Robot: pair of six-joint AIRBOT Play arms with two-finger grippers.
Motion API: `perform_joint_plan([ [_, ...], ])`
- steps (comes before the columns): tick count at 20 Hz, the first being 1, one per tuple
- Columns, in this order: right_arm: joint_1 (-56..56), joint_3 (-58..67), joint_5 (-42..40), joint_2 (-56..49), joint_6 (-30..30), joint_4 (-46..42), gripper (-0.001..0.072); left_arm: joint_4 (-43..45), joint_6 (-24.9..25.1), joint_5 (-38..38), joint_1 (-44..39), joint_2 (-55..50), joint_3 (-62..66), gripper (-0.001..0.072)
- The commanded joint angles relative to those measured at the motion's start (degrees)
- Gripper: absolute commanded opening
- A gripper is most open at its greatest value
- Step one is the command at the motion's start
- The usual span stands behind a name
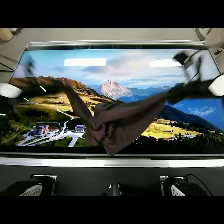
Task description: Fold the shirts.
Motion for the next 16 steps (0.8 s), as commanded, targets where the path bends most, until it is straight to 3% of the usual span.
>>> perform_joint_plan([
  [1,-0.02,19.28,-3.61,3.41,0.09,-8.37,0.0021,-0.48,3.76,4.35,4.81,11.15,20.20,0.0039],
  [5,-0.02,35.95,-5.42,10.21,0.24,-12.22,0.0021,-0.44,3.74,11.89,9.51,21.86,36.54,0.0039],
  [10,-0.02,37.07,-5.09,17.22,0.24,-12.63,0.0021,0.70,1.92,9.33,9.88,29.11,36.81,0.0039],
  [12,-0.02,37.07,-5.05,17.73,0.24,-13.51,0.0021,2.95,-0.50,10.75,9.88,28.92,36.85,0.0039],
  [16,-0.02,37.07,-3.17,16.61,0.24,-14.10,0.0021,3.63,-0.79,17.09,9.88,26.40,36.85,0.0039],
])
